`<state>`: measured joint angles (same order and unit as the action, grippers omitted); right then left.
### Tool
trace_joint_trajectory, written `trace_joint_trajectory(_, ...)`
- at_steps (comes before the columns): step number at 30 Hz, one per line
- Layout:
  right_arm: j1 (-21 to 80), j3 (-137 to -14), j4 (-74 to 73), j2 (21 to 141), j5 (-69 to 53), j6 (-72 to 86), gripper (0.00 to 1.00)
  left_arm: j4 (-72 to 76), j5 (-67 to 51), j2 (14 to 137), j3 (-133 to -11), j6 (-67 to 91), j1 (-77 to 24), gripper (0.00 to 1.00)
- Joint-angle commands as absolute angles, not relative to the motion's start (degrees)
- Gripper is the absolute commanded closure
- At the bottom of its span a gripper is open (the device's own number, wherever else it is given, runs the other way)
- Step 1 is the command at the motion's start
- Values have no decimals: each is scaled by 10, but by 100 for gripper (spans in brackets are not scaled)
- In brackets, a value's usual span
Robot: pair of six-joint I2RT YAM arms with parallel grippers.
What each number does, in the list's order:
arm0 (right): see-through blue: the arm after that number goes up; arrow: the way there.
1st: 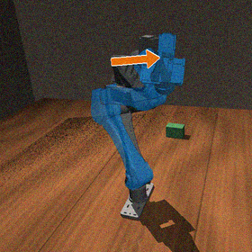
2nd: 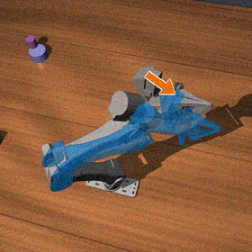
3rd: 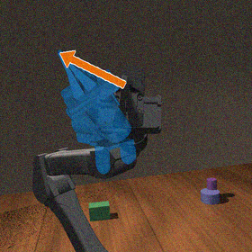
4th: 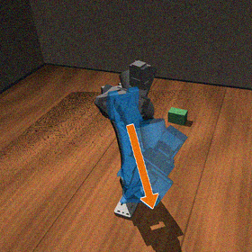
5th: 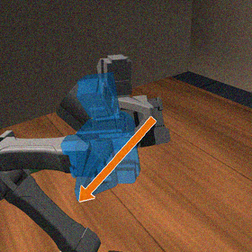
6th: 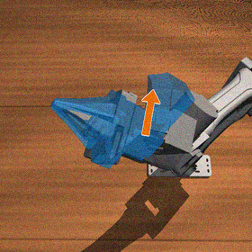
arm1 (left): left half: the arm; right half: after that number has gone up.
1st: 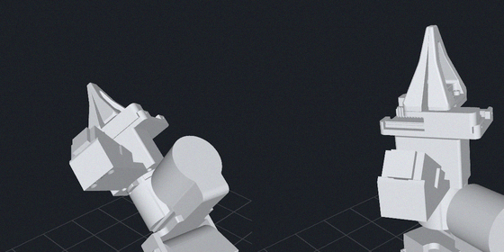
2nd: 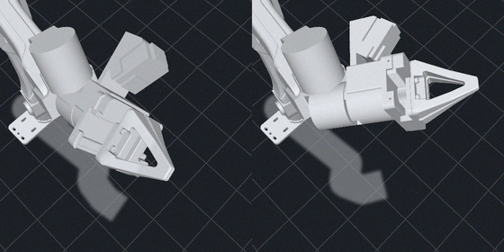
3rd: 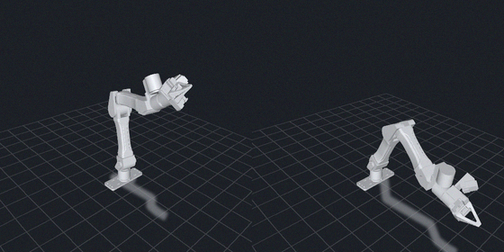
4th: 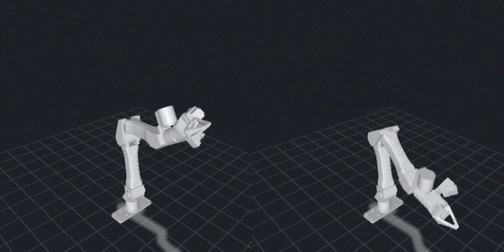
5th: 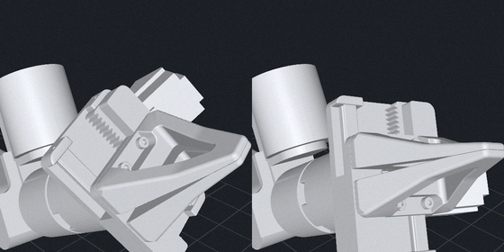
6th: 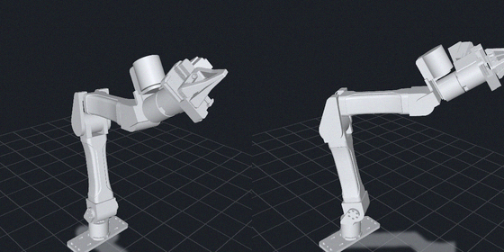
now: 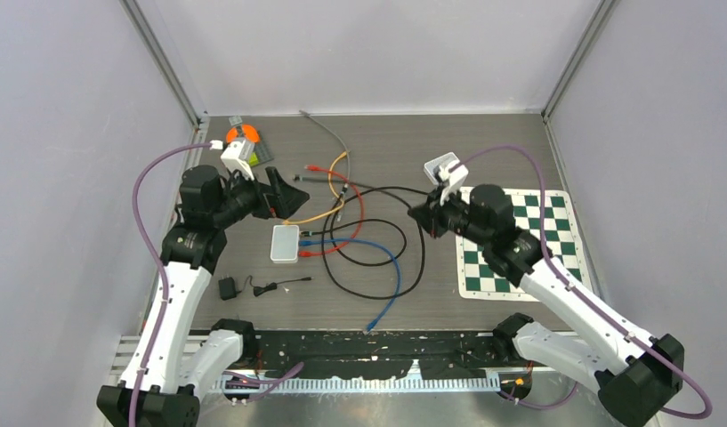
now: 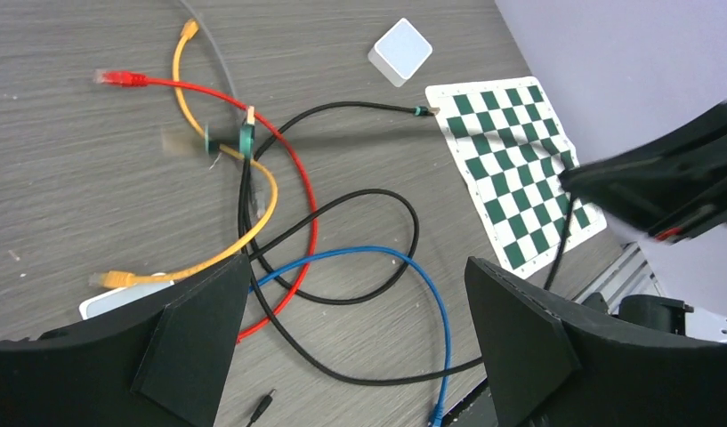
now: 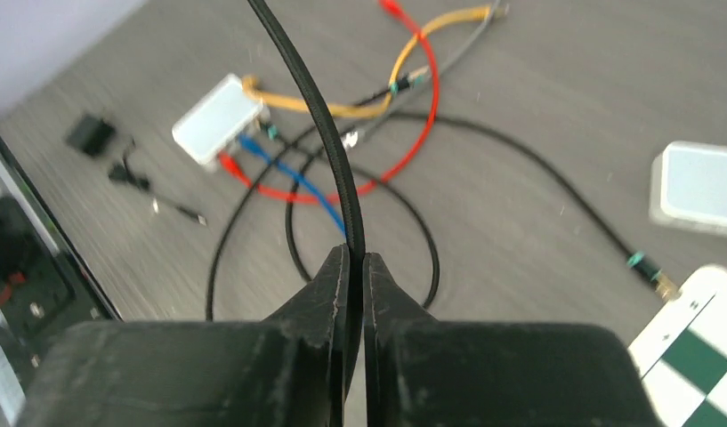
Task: Insert the plug into the switch port
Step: Pick up the connector from the center of the board.
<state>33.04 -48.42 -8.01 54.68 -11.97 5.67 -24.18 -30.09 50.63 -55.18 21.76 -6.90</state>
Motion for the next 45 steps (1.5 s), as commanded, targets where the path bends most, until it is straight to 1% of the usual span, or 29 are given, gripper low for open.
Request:
trace_joint_trajectory(1,329,-401,15,488,-155,31,95,-185,-330,514,-556,243,-69,5)
trace_joint_trajectory(5,330,-362,31,474,-158,34,95,-207,-305,535,-558,262,-65,6)
trace_joint_trajectory(8,329,-339,43,459,-147,38,95,-225,-299,555,-558,302,-41,7)
trace_joint_trajectory(13,327,-315,64,434,-147,49,95,-214,-280,559,-550,317,-33,8)
trace_joint_trajectory(17,326,-302,89,431,-166,71,95,-206,-290,575,-552,340,-23,8)
trace_joint_trajectory(20,326,-294,107,432,-177,89,95,-181,-308,586,-546,352,-20,9)
trace_joint_trajectory(27,323,-288,127,432,-185,119,95,-104,-355,590,-504,403,-3,18)
trace_joint_trajectory(31,318,-286,143,454,-201,141,95,-45,-395,594,-476,456,31,23)
trace_joint_trajectory(35,315,-283,151,467,-213,156,95,16,-423,593,-450,501,50,26)
trace_joint_trajectory(40,310,-282,153,471,-224,166,95,55,-443,596,-434,536,62,28)
trace_joint_trajectory(45,304,-270,159,465,-233,175,95,122,-466,605,-410,602,70,33)
